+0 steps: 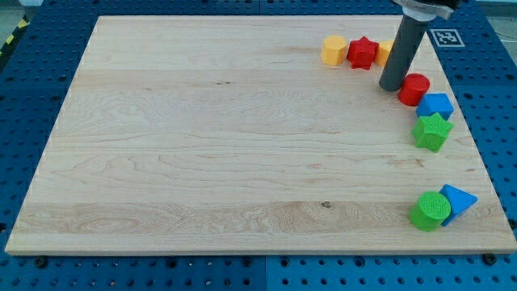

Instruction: Push the yellow hexagon into the green star

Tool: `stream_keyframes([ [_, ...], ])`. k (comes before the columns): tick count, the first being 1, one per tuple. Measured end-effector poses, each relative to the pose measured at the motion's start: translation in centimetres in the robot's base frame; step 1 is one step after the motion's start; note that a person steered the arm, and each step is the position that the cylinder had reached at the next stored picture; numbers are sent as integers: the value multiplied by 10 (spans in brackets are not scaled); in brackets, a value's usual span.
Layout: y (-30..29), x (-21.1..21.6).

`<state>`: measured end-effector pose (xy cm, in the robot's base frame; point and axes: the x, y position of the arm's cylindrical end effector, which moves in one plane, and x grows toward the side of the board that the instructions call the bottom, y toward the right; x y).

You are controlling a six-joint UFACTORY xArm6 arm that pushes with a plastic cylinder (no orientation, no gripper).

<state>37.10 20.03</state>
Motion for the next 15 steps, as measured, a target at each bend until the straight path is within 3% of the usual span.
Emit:
stream_keyframes([
  [3,17,2],
  [5,-96,-8],
  [6,-157,-41],
  [7,-175,-93],
  [8,-142,-129],
  [9,-91,-133],
  [12,-65,-42],
  [14,-107,-74],
  [15,-108,-40],
])
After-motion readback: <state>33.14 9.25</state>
